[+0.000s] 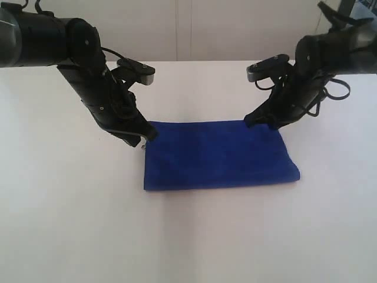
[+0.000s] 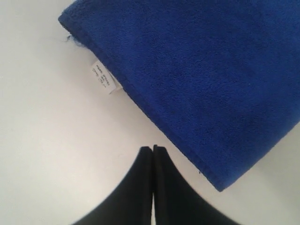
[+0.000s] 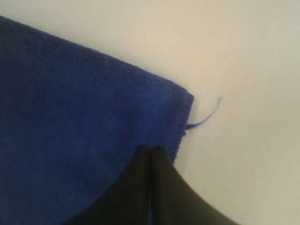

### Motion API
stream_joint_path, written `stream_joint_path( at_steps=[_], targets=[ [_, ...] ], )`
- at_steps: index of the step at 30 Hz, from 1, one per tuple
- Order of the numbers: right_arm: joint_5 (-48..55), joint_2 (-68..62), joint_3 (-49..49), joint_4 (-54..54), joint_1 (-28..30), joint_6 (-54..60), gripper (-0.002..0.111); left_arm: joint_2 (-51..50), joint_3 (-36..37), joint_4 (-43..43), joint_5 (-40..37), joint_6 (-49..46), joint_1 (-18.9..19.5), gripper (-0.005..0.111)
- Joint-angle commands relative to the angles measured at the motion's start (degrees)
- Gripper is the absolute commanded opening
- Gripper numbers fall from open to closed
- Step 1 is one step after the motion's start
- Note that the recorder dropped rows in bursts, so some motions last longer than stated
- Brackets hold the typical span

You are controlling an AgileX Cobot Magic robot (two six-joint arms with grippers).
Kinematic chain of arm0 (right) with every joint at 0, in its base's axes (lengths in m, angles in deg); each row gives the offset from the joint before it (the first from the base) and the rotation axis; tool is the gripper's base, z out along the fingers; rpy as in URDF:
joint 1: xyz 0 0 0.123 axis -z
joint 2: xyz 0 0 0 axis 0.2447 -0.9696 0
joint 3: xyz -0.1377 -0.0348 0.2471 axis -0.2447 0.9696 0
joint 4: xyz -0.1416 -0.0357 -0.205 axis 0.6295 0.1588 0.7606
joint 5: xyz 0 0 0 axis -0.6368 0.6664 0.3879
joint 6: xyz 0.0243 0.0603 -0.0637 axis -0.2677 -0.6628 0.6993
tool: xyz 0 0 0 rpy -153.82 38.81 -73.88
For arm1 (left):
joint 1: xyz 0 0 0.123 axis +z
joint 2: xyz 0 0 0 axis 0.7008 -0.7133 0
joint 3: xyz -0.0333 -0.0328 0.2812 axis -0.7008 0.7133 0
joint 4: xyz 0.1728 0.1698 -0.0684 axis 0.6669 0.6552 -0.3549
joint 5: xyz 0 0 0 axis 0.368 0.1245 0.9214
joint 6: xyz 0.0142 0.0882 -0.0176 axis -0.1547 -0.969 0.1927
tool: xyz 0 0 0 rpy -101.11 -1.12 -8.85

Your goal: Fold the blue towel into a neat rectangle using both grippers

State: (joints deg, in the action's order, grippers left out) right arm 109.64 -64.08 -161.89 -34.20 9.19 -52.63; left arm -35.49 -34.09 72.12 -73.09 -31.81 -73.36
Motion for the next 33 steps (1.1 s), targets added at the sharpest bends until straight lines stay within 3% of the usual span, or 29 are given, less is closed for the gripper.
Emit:
stream_joint_path(
  at_steps=[1,12,19,28,33],
  targets=[
    [-4.0,-3.1,0.0,0.7,0.5,-0.4,0.000,0.3,-0.2,-0.7,-0.6,-0.2,0.2,0.000],
    [-1.4,3.2,-0.1,0.8,0.5,-1.7,0.000,0.5,-0.2,-0.7,-0.5,-0.6,0.2,0.000],
    [7.4,10.4,0.3,0.8,0.5,-2.0,0.000,3.5,0.3,1.6,1.2,9.8,0.2,0.000],
    [8.8,14.2,7.9,2.9,0.5,-6.7,0.000,8.8,10.4,5.2,2.8,18.7,0.2,0.000],
    [4.4,14.2,13.3,4.6,0.5,-9.0,0.000,10.1,16.2,5.5,4.1,19.7,0.2,0.000]
  ],
)
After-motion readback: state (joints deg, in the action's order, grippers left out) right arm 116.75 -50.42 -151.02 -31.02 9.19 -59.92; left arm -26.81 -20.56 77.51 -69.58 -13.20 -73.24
